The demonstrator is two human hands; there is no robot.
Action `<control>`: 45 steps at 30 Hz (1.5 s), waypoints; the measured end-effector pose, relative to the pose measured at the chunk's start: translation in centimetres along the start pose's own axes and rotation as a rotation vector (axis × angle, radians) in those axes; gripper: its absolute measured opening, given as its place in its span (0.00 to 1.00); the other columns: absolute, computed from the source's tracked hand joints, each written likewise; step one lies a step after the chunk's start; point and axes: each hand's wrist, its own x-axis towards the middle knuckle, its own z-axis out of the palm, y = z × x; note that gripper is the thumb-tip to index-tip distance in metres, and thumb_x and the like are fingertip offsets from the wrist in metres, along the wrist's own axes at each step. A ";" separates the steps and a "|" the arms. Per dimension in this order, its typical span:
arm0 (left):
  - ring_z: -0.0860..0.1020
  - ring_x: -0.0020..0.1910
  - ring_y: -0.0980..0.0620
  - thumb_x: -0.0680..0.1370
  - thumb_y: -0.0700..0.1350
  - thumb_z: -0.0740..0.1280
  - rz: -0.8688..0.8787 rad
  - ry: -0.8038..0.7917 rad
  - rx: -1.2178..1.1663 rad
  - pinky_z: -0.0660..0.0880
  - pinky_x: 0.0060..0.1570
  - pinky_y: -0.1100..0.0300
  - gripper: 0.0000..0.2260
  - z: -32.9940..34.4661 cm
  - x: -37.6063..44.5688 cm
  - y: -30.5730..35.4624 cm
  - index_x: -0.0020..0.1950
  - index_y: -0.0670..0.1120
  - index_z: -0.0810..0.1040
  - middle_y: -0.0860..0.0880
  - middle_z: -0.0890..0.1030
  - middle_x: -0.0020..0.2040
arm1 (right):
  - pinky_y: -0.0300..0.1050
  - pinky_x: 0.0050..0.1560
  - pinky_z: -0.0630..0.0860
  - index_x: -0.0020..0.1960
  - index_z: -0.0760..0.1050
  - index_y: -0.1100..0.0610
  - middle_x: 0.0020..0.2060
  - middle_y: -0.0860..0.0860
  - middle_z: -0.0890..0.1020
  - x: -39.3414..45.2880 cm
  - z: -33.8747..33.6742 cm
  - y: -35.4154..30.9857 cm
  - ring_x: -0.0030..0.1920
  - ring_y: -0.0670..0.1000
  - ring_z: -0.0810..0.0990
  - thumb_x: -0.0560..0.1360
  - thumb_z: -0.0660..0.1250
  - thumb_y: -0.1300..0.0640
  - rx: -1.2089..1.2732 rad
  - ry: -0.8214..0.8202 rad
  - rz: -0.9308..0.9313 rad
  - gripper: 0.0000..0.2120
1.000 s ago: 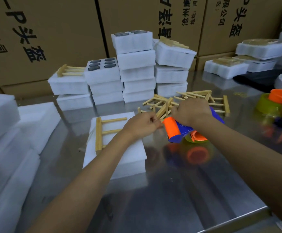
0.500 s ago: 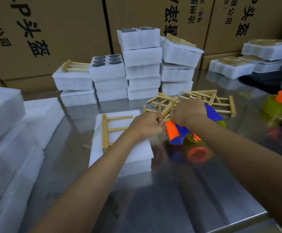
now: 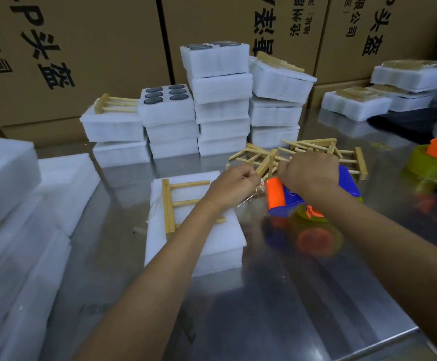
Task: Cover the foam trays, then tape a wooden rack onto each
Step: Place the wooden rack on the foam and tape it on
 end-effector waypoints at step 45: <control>0.76 0.40 0.58 0.74 0.36 0.59 0.009 0.026 -0.300 0.71 0.34 0.65 0.13 -1.4 -0.4 0.8 0.34 0.49 0.77 0.58 0.81 0.36 | 0.49 0.51 0.77 0.53 0.82 0.57 0.52 0.55 0.80 -1.6 -5.6 -1.1 0.52 0.55 0.79 0.75 0.69 0.55 0.733 -0.562 -0.208 0.09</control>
